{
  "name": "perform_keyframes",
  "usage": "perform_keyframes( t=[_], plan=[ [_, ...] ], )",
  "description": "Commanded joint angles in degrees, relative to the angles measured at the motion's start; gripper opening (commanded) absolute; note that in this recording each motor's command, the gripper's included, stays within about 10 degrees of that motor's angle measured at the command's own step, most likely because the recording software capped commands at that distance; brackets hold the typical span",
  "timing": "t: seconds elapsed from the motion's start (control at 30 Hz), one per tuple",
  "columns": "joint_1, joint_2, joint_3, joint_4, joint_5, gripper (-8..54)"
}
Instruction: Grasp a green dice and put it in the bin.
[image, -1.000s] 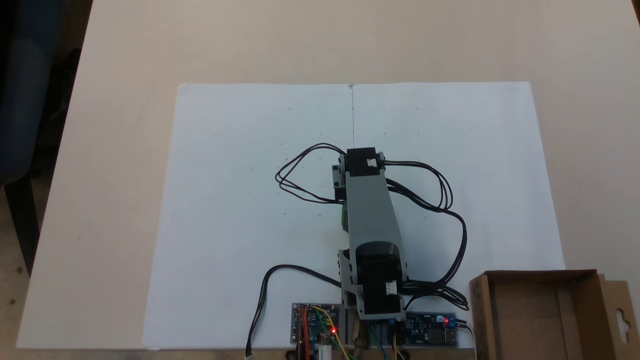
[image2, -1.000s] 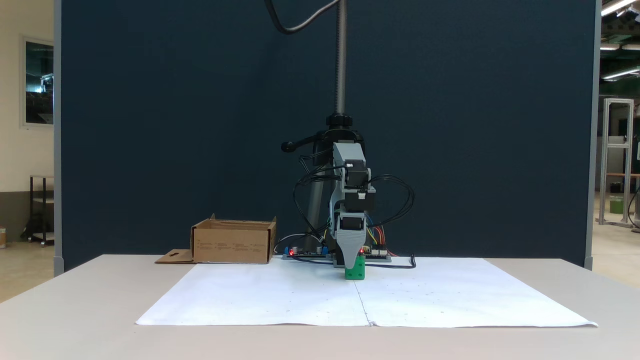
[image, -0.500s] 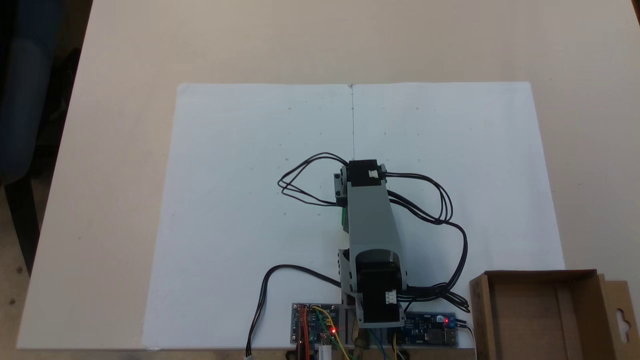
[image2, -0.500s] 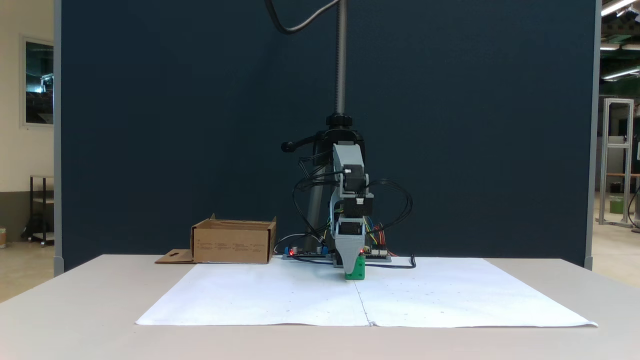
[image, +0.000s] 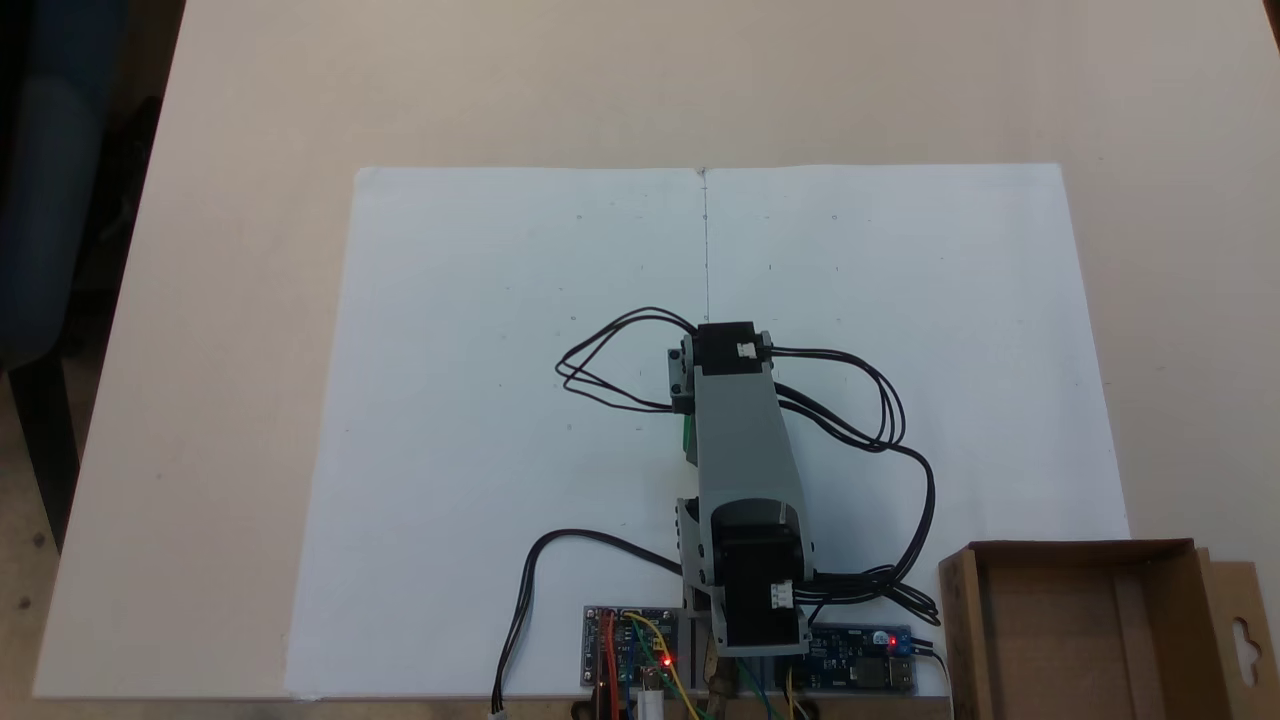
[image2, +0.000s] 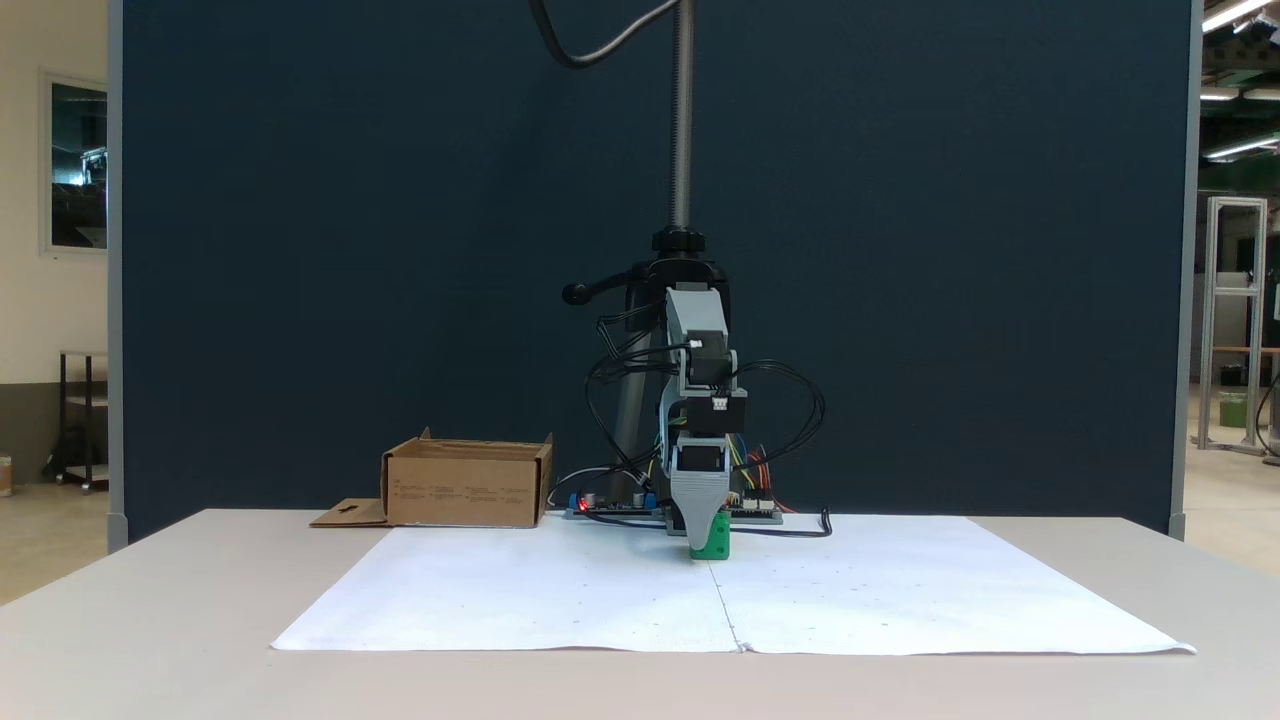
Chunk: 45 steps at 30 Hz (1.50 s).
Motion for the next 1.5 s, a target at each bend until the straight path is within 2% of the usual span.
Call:
perform_keyframes(
  t=[0.0, 0.43, 0.57, 0.73, 1.1, 1.37, 1.47],
  plan=[
    [-0.09, 1.76, 0.18, -2.2, 1.41, 42.0],
    [-0.26, 1.41, 1.76, -5.1, 1.49, 41.1],
    [-0.88, 0.97, 1.85, -5.54, 1.67, 37.9],
    [-1.41, 0.7, 1.93, -6.59, 1.67, 30.3],
    [-2.29, -0.79, 1.85, -9.32, 2.11, 29.9],
    [-2.64, -0.18, 2.02, -9.32, 2.29, 20.0],
    [-2.2, 0.26, 2.11, -9.4, 2.2, 12.7]
  ],
)
